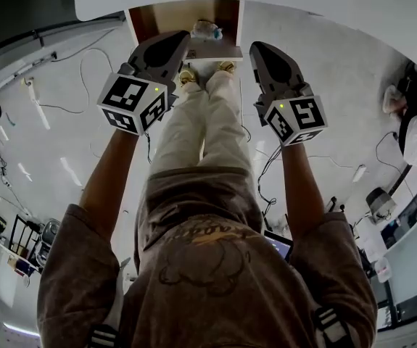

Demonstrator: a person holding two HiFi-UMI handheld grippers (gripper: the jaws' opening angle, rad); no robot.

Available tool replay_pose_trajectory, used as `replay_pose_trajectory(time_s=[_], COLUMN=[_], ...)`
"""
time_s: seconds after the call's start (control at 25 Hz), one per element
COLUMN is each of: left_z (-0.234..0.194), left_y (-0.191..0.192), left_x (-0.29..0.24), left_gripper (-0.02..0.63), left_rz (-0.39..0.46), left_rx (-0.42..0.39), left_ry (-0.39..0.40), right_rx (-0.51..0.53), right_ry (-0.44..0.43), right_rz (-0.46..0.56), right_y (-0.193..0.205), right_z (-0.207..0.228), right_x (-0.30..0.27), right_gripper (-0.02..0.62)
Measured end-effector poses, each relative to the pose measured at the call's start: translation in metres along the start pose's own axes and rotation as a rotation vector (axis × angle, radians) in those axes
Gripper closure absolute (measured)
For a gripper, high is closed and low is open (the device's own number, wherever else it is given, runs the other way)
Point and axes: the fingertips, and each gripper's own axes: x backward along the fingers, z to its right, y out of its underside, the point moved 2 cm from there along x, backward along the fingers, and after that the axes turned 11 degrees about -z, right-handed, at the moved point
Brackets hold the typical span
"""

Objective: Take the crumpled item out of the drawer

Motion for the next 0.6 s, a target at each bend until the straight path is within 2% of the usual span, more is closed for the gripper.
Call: replay_pose_trajectory(time_s=[0.36,0.6], left_z=[-0.017,-0.023], left_y=[0.032,0.034], left_x=[-0.030,-0.039], left_gripper=[0.600,0.600], left_rz=[-0.054,-0.046], left_rx=[-0.022,-0.030], left_ry=[0.014,0.023], right_rx=[0.013,0.019], right_ry=[-0.026,-0.037], right_rz=[-0.024,-0.026], right_y=[0.024,0.029], right_z=[0.012,0.013], right_x=[-0.035,-0.048], right_gripper=[0.598,0.598])
